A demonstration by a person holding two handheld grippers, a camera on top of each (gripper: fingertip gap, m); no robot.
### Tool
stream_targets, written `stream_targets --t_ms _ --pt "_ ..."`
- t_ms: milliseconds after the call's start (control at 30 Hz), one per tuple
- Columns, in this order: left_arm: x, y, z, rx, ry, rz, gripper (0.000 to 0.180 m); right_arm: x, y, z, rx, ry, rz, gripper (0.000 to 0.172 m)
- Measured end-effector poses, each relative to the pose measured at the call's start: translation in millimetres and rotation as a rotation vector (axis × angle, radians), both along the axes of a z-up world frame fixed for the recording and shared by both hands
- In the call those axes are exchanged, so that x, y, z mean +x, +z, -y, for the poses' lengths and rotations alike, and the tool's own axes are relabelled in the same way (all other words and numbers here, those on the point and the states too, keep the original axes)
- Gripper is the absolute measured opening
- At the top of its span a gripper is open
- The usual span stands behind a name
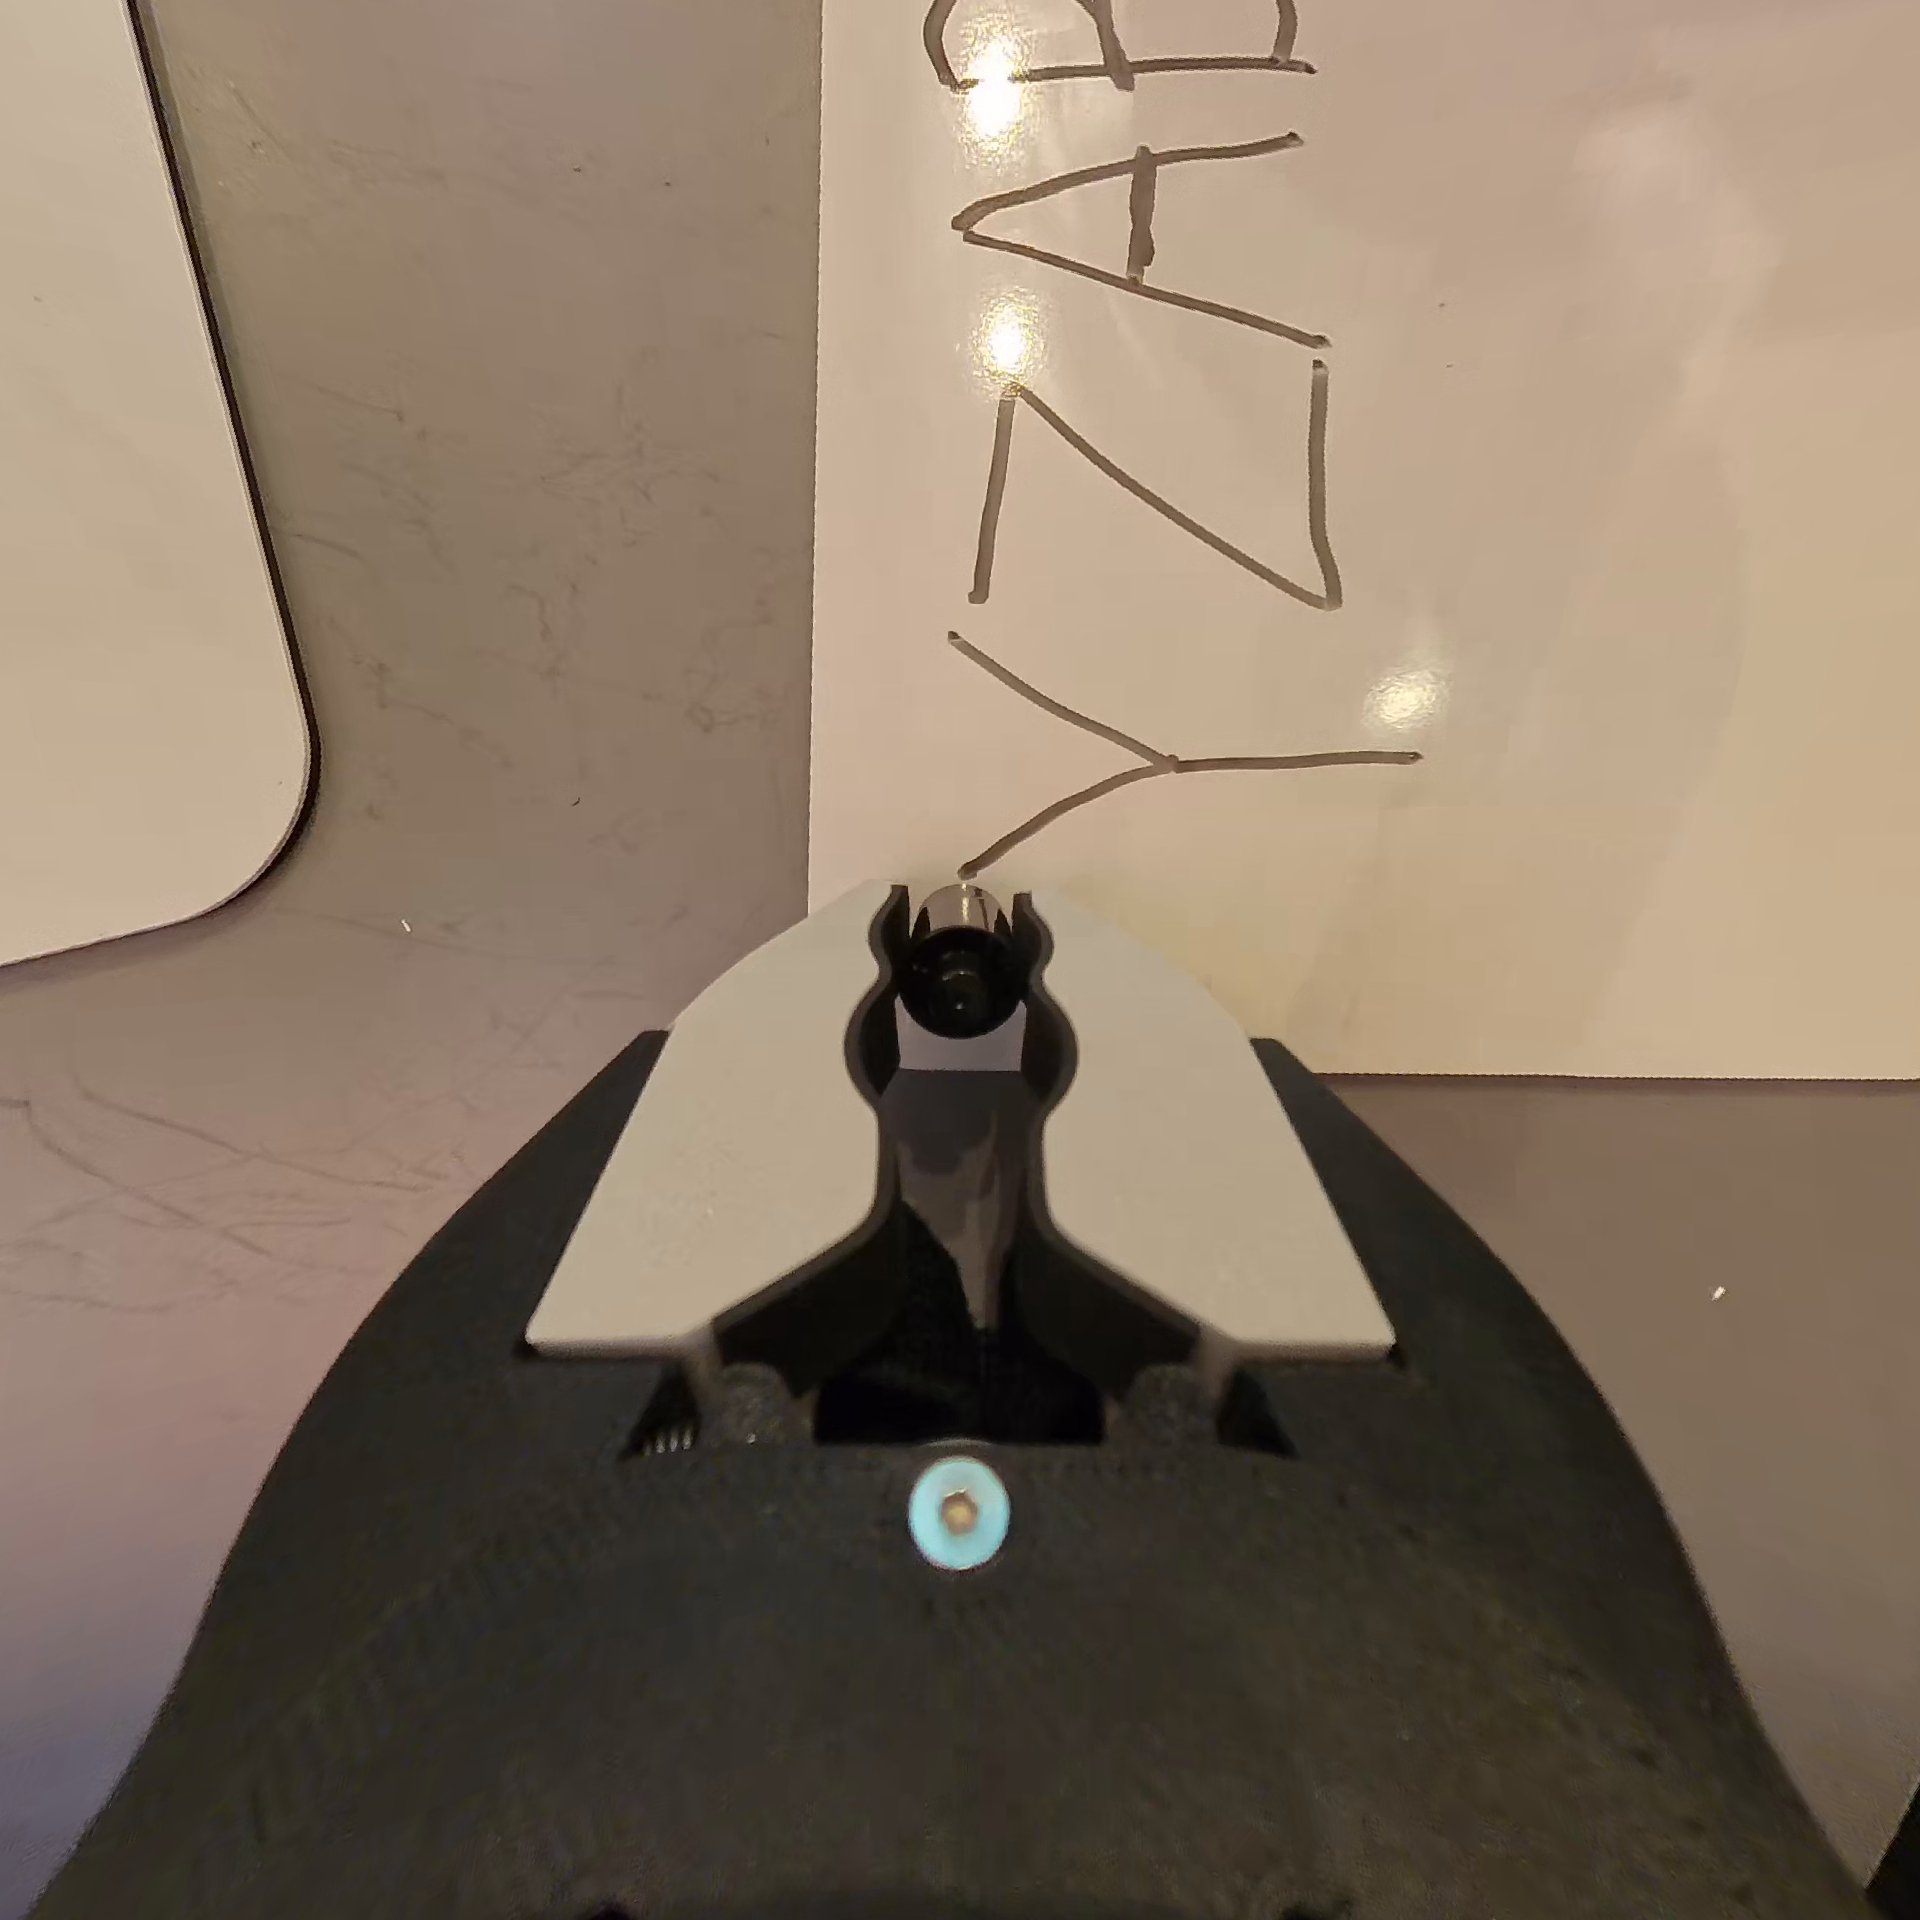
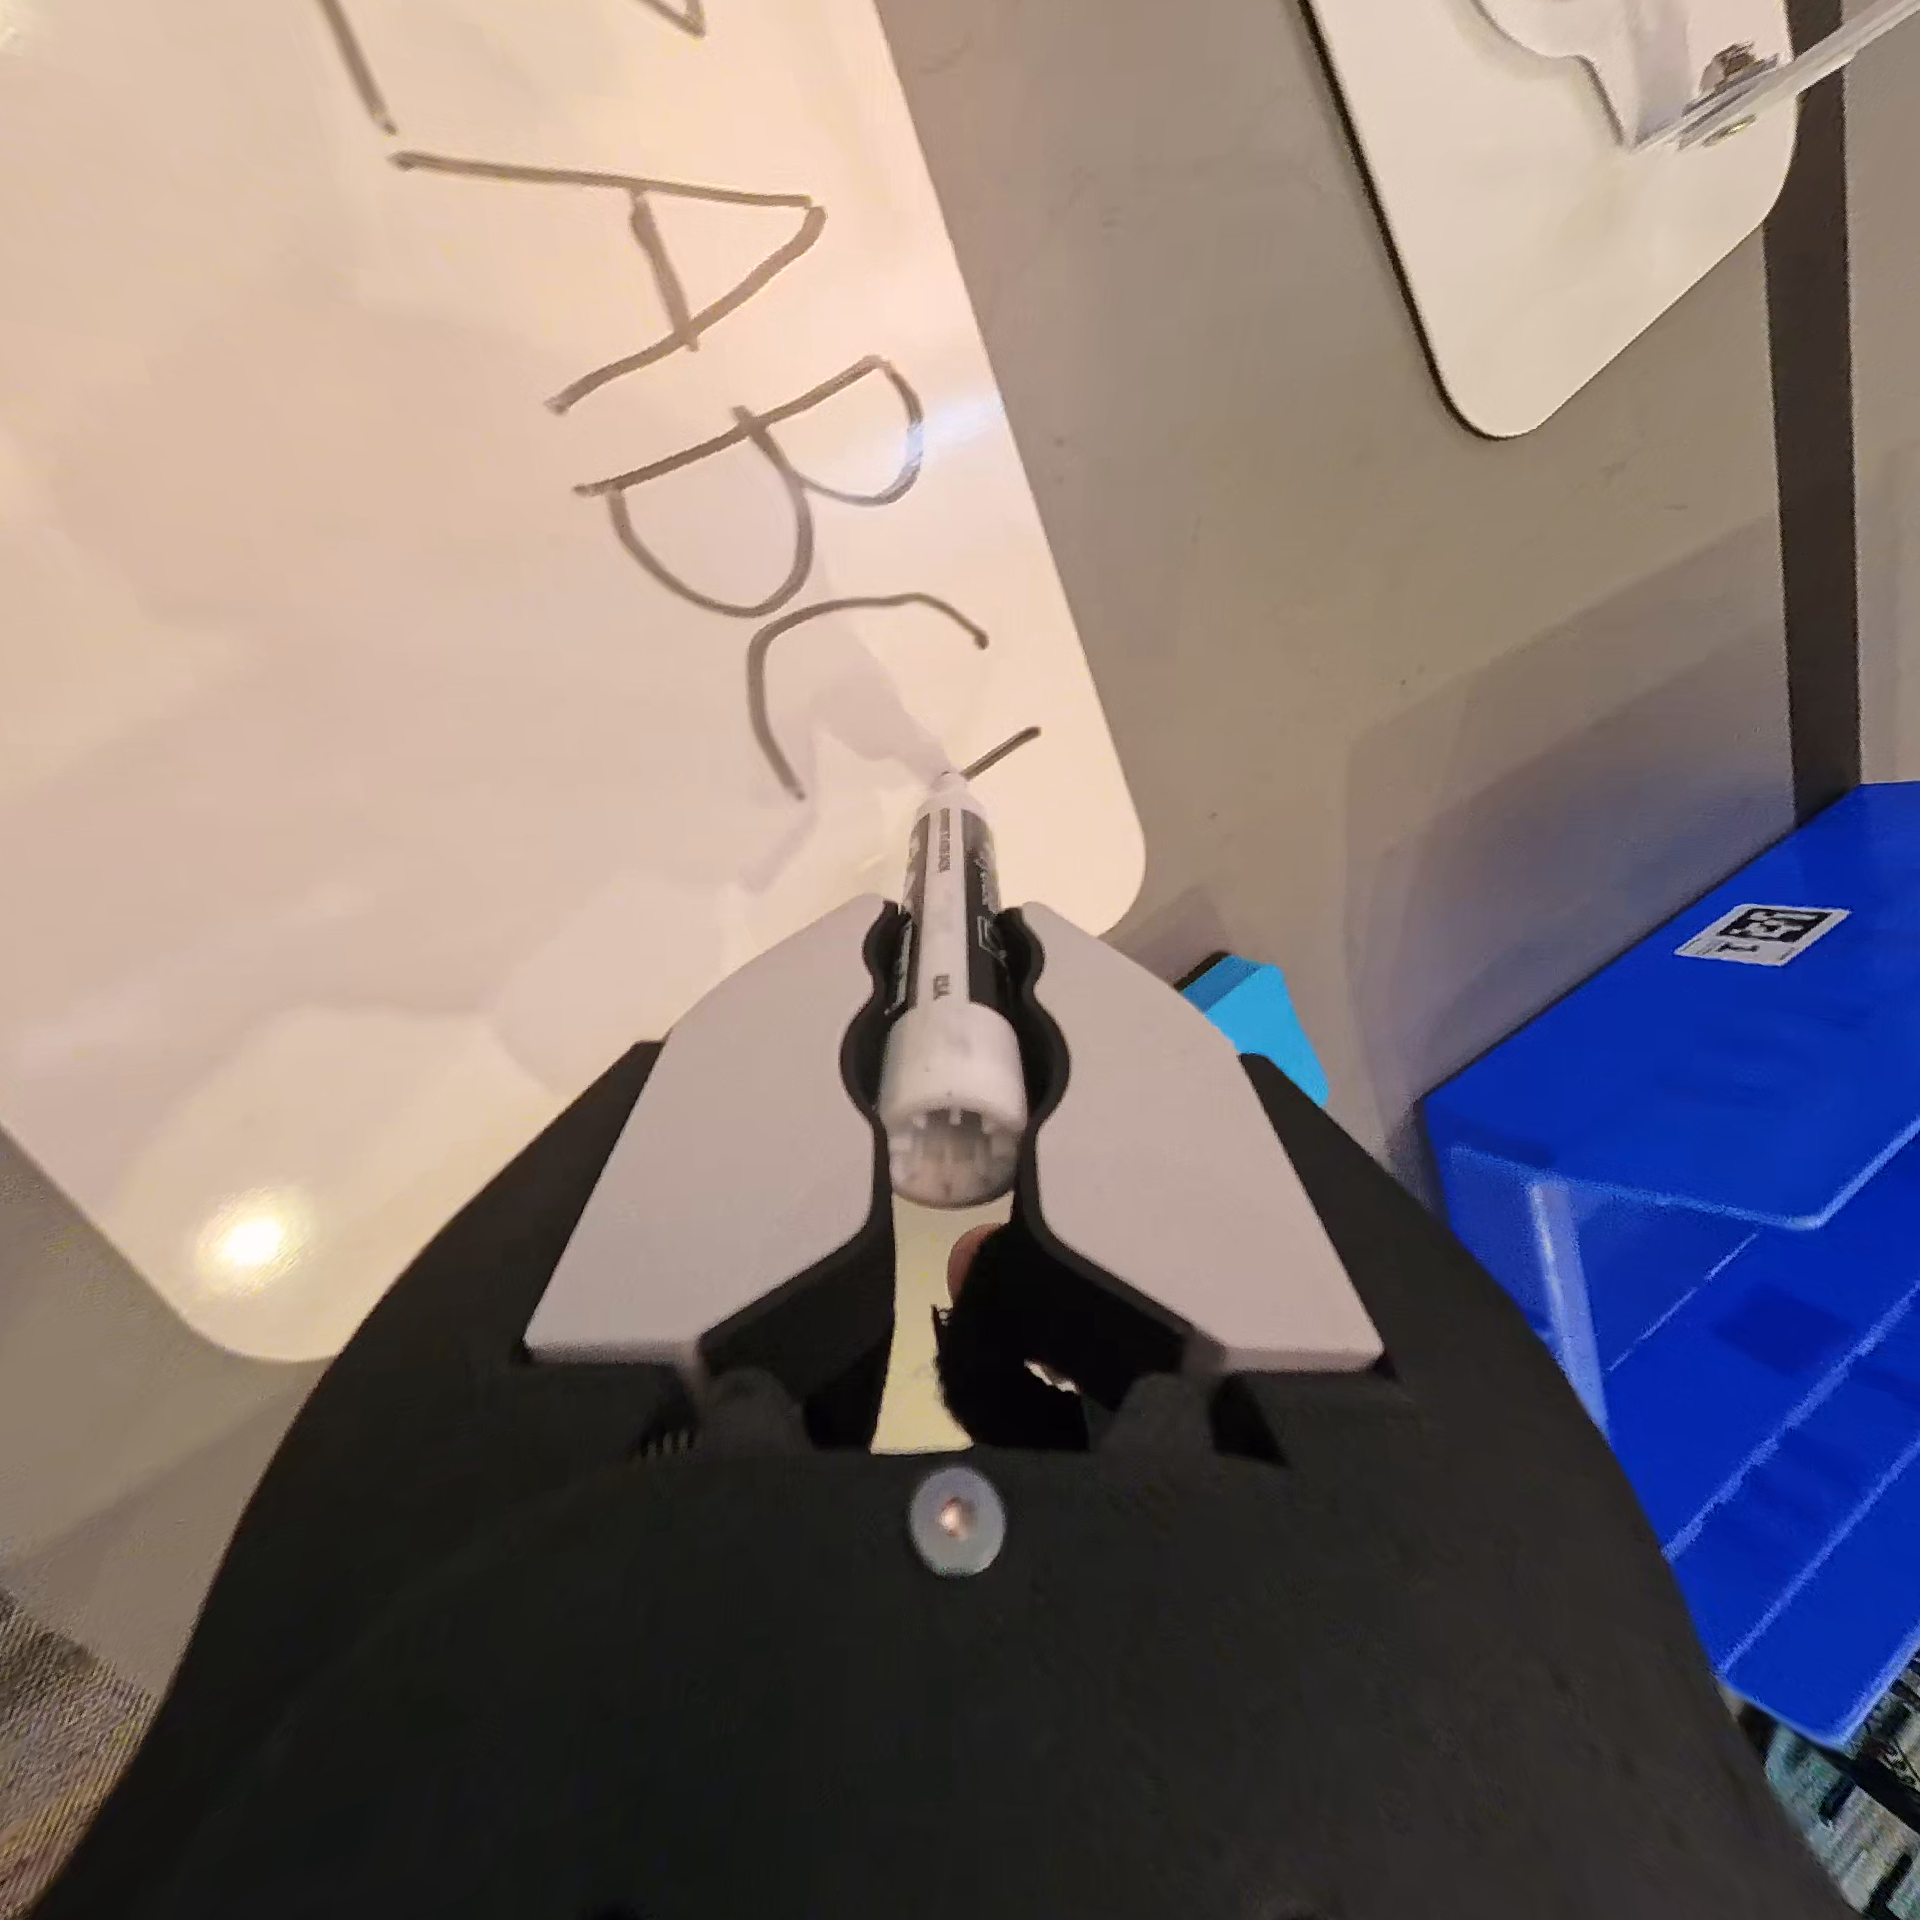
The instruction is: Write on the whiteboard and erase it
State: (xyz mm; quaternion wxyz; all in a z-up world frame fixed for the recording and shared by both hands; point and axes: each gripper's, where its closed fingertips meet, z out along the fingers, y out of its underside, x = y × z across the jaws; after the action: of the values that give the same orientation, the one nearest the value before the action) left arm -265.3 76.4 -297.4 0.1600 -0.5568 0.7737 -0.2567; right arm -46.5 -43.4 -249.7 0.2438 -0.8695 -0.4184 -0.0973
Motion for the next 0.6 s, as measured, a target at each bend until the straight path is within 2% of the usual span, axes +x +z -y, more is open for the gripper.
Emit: stream_targets --t_ms 333,600 --pt "0 0 0 -0.001 0.002 0.0 0.019 -7 1 38 -0.011 -0.007 0.013 0.02" --pt "0 0 0 0.005 0.001 -0.002 0.019 0 12 -4 0.091 -0.03 -0.013 0.02"
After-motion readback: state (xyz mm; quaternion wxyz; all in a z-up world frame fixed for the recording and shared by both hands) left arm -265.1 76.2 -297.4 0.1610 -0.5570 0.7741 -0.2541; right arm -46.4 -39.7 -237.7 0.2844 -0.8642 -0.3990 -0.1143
